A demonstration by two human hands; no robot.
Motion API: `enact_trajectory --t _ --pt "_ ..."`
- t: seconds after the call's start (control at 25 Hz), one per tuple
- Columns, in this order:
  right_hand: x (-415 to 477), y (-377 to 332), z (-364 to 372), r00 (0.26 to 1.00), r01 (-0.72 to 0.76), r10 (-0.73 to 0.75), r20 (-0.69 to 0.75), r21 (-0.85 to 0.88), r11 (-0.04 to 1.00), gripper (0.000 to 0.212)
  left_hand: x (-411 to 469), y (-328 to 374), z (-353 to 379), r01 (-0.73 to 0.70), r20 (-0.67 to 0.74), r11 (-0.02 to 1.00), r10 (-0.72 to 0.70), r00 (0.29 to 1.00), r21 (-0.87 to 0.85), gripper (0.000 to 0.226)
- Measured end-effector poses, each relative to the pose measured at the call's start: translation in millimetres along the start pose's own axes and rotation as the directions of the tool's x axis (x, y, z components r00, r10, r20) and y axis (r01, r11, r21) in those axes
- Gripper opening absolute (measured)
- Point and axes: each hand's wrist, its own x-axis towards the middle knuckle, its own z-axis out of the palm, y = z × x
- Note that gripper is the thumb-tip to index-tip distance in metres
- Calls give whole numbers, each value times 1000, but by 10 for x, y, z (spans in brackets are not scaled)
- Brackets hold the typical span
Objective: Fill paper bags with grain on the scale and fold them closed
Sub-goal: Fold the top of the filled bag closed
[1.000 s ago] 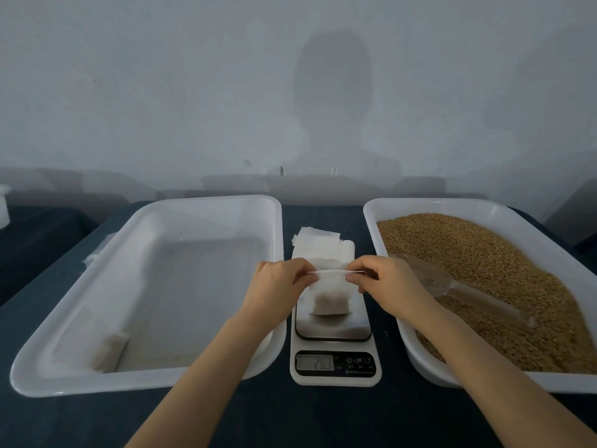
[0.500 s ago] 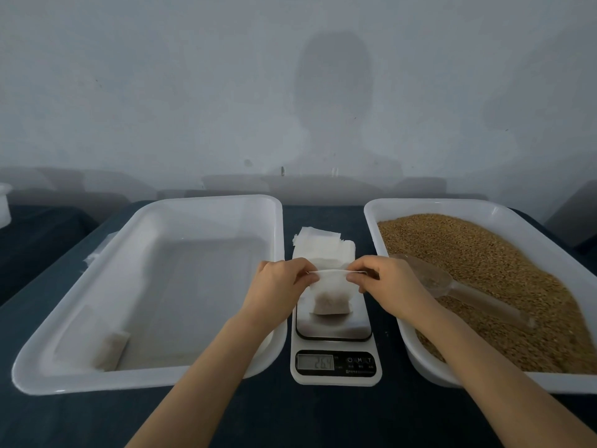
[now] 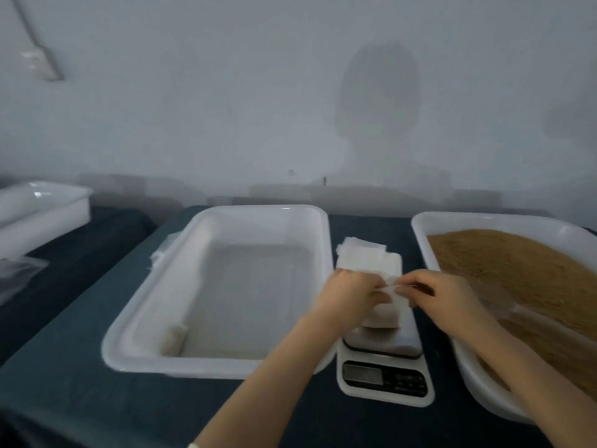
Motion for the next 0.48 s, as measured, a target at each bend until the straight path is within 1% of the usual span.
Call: enact_trajectory --t 0.04,0.08,0.12,0.2,0.28,0.32,0.36,0.4,0.44,0.48 --pt "-12 -4 -9 1000 2 -2 -28 4 1000 10 6 31 -29 13 13 1000 -13 1000 -18 26" --pt "-27 11 -26 997 0 1 -71 19 1000 6 8 44 -67 34 -1 996 -34 999 -78 25" --pt "-22 18 -37 993 -8 13 -117 45 999 9 -10 28 -148 65 -46 986 -73 996 -154 24" --pt "-33 63 -100 979 -29 51 -195 111 993 31 -69 -18 -373 129 -170 943 -188 967 -308 24" --pt "-20 198 -119 969 -37 71 -235 146 989 51 -199 -189 -662 189 -277 899 -313 908 -395 27" --pt "-6 251 -104 969 -46 81 -233 150 988 57 -305 -330 -823 236 -321 888 -373 870 -394 25" --pt "7 280 -84 966 -55 87 -242 137 989 59 -426 -506 -969 302 -348 884 -425 835 -356 22" --pt "9 278 -74 962 -62 90 -257 118 991 57 -553 -711 -1088 386 -358 880 -468 808 -278 17" --pt "-1 227 -75 960 -68 95 -264 112 991 50 -696 -943 -1179 480 -337 856 -516 788 -191 14" --pt "-21 147 -82 958 -78 108 -264 124 989 41 -846 -1170 -1234 559 -283 814 -579 765 -154 10"
